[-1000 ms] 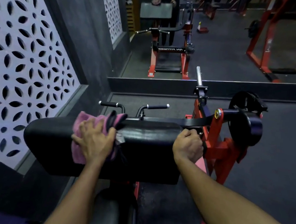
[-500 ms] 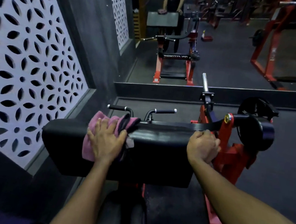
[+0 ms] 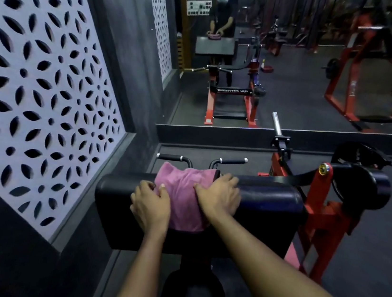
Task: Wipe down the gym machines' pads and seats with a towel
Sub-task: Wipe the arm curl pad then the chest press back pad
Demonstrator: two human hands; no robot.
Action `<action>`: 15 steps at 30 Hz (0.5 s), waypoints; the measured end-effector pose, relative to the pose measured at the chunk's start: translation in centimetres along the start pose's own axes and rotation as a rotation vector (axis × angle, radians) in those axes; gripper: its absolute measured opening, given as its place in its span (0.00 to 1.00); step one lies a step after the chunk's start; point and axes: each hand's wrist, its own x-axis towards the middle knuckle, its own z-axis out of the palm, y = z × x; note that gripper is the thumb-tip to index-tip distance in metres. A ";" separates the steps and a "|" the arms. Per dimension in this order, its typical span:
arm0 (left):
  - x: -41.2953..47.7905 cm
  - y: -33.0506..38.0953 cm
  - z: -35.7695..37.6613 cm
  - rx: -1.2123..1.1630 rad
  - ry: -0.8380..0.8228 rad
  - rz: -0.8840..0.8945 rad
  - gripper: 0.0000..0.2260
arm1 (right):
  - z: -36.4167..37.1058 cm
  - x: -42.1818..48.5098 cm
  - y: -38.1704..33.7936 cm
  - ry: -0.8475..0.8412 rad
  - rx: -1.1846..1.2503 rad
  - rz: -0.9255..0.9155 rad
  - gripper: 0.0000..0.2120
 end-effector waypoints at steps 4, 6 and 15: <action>1.7 0.7 -0.8 0.005 -0.163 -0.029 0.10 | 0.6 -0.2 -1.6 -0.021 0.126 0.211 0.43; 2.2 1.5 -1.3 -0.009 -0.267 -0.004 0.09 | 0.3 0.3 -2.0 -0.079 0.216 0.313 0.37; 2.7 4.6 -6.4 -0.260 -0.342 0.309 0.11 | -3.0 2.3 -0.4 -0.155 0.437 0.003 0.24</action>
